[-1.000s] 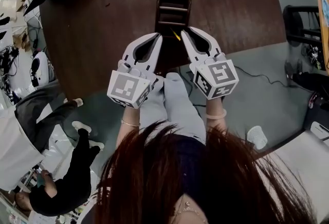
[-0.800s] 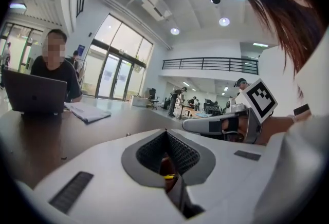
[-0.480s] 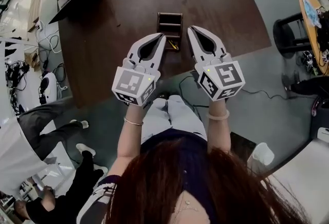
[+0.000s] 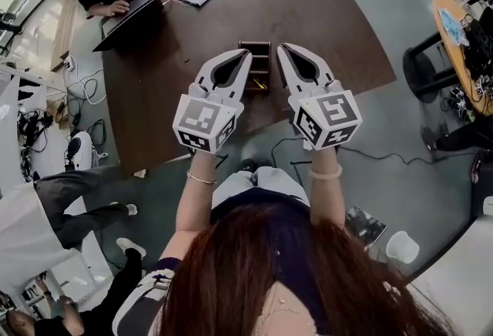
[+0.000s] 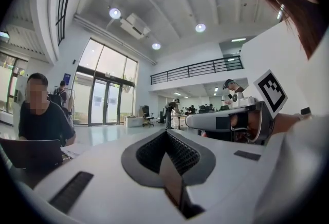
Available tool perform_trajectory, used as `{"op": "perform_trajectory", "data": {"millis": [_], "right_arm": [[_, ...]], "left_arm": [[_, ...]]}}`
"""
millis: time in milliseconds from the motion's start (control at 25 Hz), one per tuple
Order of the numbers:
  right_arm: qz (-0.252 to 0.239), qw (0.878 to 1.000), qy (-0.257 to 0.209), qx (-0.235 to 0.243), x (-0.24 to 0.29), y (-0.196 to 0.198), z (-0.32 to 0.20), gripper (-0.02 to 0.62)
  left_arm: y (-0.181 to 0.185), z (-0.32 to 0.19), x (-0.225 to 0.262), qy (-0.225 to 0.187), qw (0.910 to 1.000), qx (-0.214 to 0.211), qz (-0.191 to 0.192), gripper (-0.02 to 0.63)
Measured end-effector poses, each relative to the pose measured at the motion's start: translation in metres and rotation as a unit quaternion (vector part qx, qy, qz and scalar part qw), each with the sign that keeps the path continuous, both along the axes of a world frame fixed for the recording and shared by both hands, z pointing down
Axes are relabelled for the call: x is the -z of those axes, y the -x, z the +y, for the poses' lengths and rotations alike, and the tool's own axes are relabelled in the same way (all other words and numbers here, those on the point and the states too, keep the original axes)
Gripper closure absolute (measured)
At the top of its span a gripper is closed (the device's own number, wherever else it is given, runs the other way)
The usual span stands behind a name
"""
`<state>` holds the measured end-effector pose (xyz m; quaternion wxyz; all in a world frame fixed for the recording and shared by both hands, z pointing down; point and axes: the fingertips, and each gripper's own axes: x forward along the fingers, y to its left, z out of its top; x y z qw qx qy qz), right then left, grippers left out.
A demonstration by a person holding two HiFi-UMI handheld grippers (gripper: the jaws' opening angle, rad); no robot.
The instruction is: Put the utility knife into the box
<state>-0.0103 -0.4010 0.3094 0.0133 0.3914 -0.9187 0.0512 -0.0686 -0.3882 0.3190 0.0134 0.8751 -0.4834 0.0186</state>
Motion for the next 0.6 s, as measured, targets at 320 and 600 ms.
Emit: {"op": "perform_trajectory", "data": {"millis": [320, 600], "right_arm": [[0.003, 1.0, -0.009, 0.005, 0.011, 0.005, 0.004, 0.58], [0.02, 1.0, -0.02, 0.001, 0.015, 0.006, 0.007, 0.58]], "left_arm": [[0.001, 0.003, 0.008, -0.009, 0.9999, -0.006, -0.005, 0.614], [0.002, 0.007, 0.013, -0.01, 0.9999, -0.01, -0.001, 0.614]]}}
